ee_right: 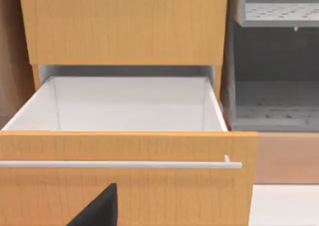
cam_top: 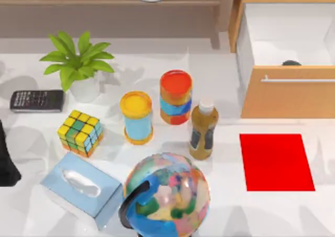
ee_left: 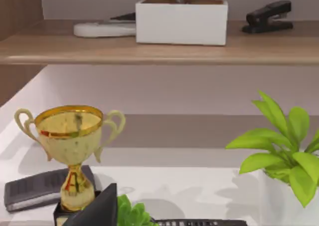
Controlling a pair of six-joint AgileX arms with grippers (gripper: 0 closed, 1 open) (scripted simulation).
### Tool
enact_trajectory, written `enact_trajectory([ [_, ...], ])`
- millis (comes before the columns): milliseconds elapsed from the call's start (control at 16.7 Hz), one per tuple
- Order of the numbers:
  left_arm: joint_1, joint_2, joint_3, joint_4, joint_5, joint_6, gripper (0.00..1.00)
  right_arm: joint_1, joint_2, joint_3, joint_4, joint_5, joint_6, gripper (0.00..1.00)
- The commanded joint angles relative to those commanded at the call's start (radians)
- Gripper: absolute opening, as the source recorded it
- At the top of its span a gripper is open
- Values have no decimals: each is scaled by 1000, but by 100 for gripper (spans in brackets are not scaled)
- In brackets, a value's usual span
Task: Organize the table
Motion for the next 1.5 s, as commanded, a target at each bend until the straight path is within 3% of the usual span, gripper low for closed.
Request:
enact_trajectory([
  [300, 0, 0, 0, 0, 0, 0, 100, 4, 59, 53, -42, 0, 10, 100],
  [540, 0, 0, 0, 0, 0, 0, 100, 16, 285, 250, -179, -2, 46, 100],
  [1500, 0, 0, 0, 0, 0, 0, 100, 118, 1887, 1656, -939, 2, 235, 100],
])
